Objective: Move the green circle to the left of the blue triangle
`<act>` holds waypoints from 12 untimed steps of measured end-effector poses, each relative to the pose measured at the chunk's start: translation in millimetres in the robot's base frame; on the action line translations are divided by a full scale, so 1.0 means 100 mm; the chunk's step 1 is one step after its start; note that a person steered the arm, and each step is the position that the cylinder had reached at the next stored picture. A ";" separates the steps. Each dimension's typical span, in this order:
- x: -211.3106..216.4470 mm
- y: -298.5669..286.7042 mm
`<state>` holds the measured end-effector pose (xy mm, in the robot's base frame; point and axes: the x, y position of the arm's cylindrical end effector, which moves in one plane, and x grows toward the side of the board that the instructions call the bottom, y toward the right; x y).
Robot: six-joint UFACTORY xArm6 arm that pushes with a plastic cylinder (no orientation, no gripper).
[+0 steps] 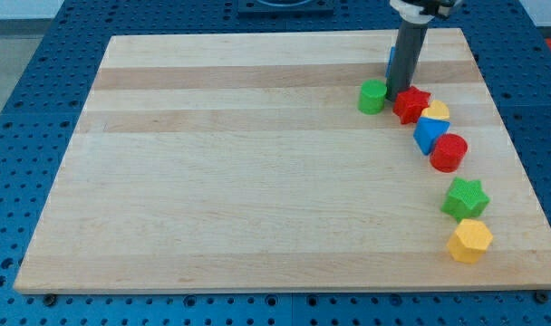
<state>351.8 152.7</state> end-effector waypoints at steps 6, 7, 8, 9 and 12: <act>-0.08 -1.31; -0.08 -1.62; -0.06 -1.77; 0.04 -1.64; 1.12 -0.44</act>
<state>463.4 109.1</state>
